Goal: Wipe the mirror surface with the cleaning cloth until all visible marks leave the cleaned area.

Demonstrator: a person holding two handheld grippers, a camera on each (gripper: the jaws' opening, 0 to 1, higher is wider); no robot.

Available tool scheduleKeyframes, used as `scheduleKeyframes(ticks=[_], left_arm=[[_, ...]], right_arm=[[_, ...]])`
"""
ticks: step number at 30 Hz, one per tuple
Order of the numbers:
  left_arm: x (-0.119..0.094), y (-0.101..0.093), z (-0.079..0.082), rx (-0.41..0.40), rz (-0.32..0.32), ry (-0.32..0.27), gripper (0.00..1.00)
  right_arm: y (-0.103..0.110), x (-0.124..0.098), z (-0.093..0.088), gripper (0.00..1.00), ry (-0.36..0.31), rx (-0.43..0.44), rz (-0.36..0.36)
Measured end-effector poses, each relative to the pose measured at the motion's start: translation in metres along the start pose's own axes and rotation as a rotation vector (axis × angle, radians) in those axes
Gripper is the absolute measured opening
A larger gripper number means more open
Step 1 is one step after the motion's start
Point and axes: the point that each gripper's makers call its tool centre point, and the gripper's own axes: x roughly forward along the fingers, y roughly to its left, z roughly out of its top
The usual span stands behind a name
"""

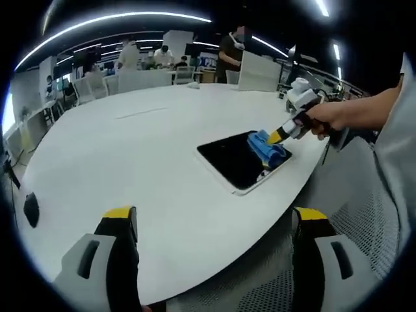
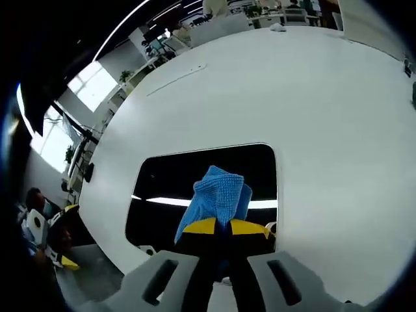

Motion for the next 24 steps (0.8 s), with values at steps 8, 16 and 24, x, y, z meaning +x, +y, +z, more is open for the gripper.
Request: scheduleKeyframes(ticks=[8,16,24], left_arm=[[0.002,0.002,-0.002,0.0,-0.001,0.002,0.99],[0.008,0.007,0.026,-0.02,0.006,-0.044,0.99],[0.011,0.012,0.027,-0.057,0.028,-0.076,0.99]], right_arm=[[0.005,-0.006,-0.01,0.0,0.007,0.005,0.012],[0.005,-0.006,-0.019,0.0,0.022,0.003,0.029],[0.004,-0.007,-0.027,0.0,0.024,0.009,0.04]])
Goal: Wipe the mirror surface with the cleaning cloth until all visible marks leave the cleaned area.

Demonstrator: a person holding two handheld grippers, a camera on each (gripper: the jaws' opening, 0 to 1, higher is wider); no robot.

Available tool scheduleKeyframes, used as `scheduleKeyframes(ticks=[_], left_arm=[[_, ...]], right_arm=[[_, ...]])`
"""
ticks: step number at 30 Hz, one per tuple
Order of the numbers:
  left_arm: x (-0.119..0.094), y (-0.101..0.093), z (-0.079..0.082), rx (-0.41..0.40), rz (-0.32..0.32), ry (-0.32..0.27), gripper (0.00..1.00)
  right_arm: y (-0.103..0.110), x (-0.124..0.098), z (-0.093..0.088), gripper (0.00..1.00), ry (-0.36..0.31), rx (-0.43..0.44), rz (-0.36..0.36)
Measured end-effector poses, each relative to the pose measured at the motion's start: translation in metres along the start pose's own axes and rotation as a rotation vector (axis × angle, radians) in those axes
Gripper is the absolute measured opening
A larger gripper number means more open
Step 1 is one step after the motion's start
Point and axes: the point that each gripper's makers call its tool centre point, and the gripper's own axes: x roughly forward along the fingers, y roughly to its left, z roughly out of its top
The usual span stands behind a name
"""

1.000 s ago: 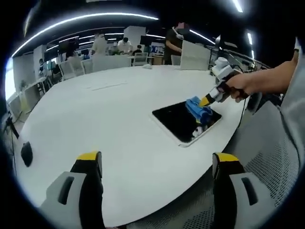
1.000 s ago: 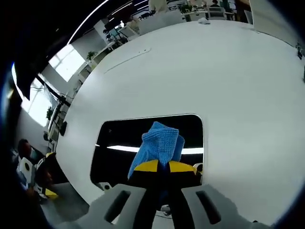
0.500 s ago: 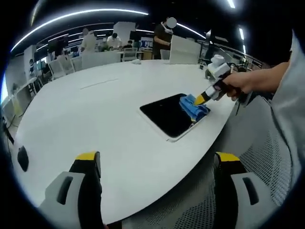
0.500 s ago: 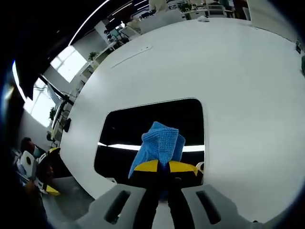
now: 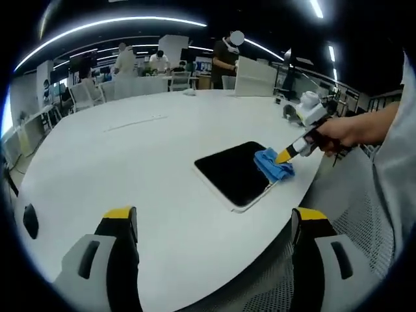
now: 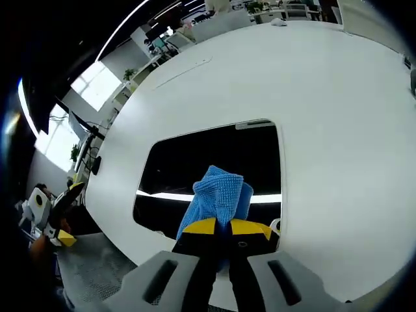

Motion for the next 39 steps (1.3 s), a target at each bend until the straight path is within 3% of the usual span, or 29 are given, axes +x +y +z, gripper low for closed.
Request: scheduleKeyframes(ticks=[3,5,7,11,20,39], left_arm=[[-0.001,0.002,0.003,0.004,0.005,-0.03,0.99],[-0.004,0.009,0.008,0.052,0.042,-0.079,0.99],[-0.004,0.009,0.003,-0.035,0.038,-0.05,0.99],[0.001,0.004,-0.001,0.027,0.008,-0.036,0.99],[0.005,-0.007,-0.011,0.048,-0.043,0.019,0.99],[0.005,-0.007,-0.013,0.058,-0.044,0.032,0.99]], right_arm=[[0.002,-0.002,-0.003,0.0,0.003,0.01,0.006],[0.003,-0.004,-0.005,0.0,0.01,0.015,0.011],[0.002,-0.003,-0.007,0.0,0.016,0.013,0.016],[0.003,-0.005,-0.01,0.0,0.025,0.003,0.023],[0.001,-0.003,-0.009,0.0,0.031,0.015,0.04],[-0.009,-0.012,-0.008,0.0,0.042,0.0,0.027]])
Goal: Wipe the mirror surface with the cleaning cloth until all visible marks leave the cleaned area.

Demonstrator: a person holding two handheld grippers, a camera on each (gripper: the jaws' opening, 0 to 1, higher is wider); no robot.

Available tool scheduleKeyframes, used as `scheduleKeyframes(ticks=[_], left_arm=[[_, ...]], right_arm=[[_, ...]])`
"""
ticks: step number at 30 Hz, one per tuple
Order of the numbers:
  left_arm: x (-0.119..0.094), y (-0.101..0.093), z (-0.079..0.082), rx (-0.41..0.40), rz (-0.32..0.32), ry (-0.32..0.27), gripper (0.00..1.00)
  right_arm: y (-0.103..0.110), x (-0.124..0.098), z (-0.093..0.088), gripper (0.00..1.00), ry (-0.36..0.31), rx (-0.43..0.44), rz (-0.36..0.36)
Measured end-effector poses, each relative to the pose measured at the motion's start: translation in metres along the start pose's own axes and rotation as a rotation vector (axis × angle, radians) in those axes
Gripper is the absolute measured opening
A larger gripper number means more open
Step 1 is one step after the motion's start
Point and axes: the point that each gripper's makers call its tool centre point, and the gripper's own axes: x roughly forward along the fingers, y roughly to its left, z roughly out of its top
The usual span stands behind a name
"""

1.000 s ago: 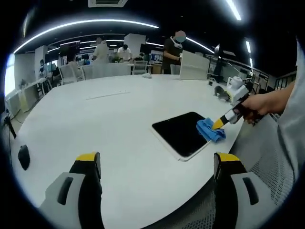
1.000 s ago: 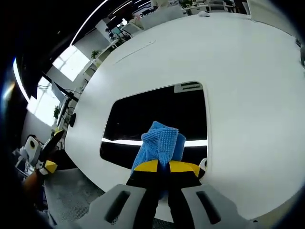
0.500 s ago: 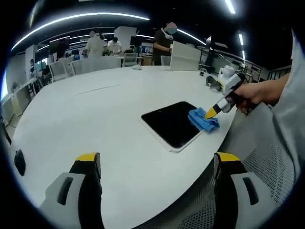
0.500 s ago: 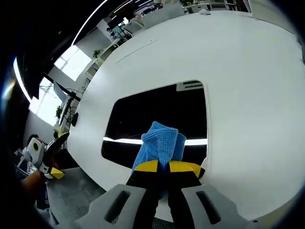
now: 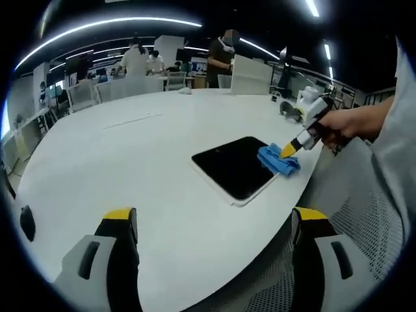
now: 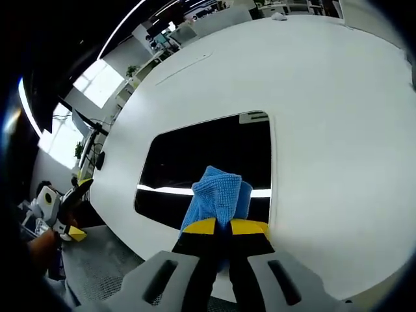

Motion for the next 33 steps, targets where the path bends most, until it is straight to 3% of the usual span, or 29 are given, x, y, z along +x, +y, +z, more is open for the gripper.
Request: scheduleKeyframes(ticks=[13,33], left_arm=[[0.0,0.0,-0.001,-0.009,-0.003,0.006,0.99],[0.0,0.001,0.0,-0.01,-0.001,0.003,0.99]], right_arm=[[-0.023,-0.01,0.001,0.0,-0.006,0.026,-0.023],[-0.027,-0.011,0.004,0.0,-0.003,0.013,-0.037]])
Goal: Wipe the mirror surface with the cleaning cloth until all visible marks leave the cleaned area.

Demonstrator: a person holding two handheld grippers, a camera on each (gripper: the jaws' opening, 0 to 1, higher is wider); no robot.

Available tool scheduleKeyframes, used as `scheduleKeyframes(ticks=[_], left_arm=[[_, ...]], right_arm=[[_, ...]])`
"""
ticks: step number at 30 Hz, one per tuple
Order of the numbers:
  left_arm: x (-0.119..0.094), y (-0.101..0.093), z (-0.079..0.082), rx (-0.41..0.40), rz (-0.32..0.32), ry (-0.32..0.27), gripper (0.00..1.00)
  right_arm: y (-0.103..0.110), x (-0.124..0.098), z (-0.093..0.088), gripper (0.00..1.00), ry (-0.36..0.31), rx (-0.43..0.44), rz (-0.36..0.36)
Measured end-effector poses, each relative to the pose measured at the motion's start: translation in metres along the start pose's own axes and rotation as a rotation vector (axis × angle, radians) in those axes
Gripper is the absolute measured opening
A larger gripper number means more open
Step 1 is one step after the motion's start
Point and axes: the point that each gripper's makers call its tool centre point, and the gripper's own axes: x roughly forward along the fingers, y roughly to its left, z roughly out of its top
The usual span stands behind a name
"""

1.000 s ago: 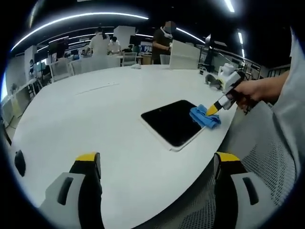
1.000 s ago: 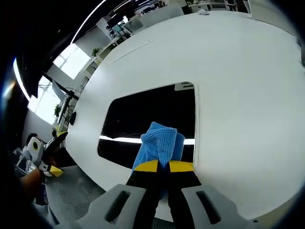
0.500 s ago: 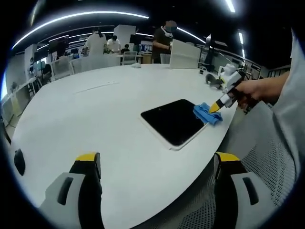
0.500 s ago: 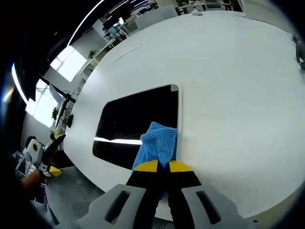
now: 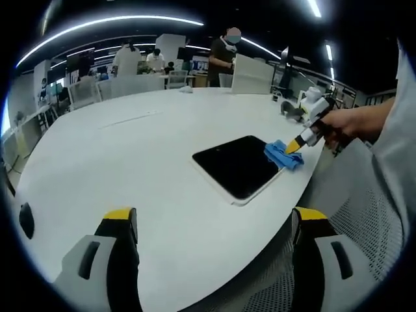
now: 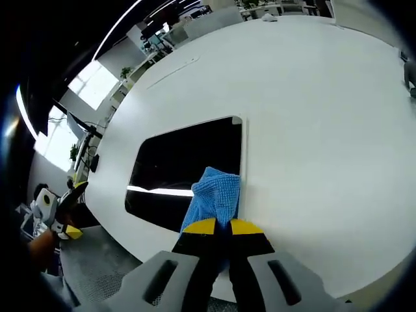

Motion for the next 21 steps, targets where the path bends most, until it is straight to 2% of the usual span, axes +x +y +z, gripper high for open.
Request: scheduleKeyframes(ticks=[21], left_arm=[[0.0,0.001,0.001,-0.023,-0.001,-0.011,0.99]], right_arm=[[-0.005,0.013,0.026,0.0,-0.001,-0.037,-0.018]])
